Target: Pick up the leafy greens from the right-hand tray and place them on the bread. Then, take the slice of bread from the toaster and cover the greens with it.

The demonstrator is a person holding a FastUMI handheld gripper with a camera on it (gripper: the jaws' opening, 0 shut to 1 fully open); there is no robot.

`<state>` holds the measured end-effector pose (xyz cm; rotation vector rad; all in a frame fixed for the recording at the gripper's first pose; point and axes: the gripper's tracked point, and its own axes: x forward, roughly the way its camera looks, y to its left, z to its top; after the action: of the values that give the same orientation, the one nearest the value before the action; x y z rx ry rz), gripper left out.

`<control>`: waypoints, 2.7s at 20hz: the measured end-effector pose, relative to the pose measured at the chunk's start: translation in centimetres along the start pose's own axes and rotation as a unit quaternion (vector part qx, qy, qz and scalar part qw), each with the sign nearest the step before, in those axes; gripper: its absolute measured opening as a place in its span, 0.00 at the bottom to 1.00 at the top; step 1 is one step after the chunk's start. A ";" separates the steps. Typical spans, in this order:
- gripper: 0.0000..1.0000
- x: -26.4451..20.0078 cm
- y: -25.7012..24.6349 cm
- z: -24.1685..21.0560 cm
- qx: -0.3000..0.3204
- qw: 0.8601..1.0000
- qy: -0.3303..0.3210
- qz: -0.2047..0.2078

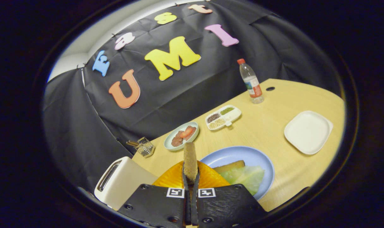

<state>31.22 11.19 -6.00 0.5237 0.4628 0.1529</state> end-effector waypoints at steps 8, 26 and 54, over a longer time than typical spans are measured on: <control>0.18 -0.2 -4.3 -1.1 -0.021 0.999 0.028 -0.038; 0.96 -15.4 -4.7 6.5 -0.229 0.960 -0.144 -0.066; 0.96 -33.5 -5.3 -4.5 -0.254 0.951 -0.171 -0.050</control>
<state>-0.45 0.09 0.72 0.0153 0.0986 0.0763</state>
